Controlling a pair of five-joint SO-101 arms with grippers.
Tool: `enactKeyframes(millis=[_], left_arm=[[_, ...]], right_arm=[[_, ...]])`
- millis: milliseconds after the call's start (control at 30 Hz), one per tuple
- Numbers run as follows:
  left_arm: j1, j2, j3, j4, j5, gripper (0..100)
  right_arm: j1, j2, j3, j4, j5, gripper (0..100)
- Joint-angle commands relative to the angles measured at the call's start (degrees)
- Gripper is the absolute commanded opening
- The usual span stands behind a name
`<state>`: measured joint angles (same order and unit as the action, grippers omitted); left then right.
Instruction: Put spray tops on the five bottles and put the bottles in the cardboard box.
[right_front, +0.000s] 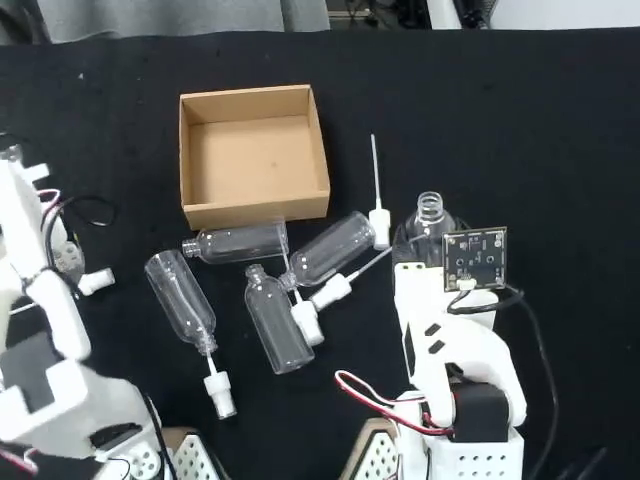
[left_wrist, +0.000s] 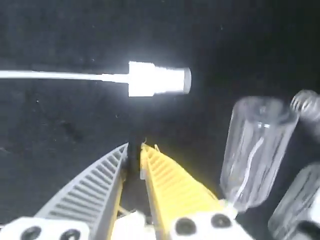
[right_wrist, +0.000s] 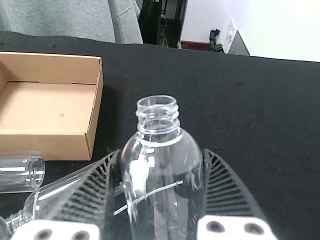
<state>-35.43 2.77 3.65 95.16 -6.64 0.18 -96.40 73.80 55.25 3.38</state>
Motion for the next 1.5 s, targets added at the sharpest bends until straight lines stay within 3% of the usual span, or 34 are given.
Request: enactKeyframes(millis=[0,433,533,633,833,1467], left_arm=[[-0.75,4.31,-11.47,5.63,-7.12,3],[-0.92,13.98,-20.7,5.54,-35.16,4],[-0.92,15.56,-20.97,5.54,-40.88,10],[-0.92,16.26,-22.64,5.54,-42.9,17],[-0.84,16.44,-27.03,5.54,-48.7,23],[-0.22,16.62,-26.51,5.45,-67.43,24]], right_arm=[[1.58,-0.66,-0.48,-1.58,0.53,11.6],[1.58,-0.66,-0.48,-1.58,0.53,11.6],[1.58,-0.66,-0.48,-1.58,0.53,11.6],[1.58,-0.66,-0.4,-1.58,0.53,11.6],[1.58,-0.66,-0.4,-1.49,0.53,11.6],[1.49,-0.66,0.04,-1.67,0.53,11.6]])
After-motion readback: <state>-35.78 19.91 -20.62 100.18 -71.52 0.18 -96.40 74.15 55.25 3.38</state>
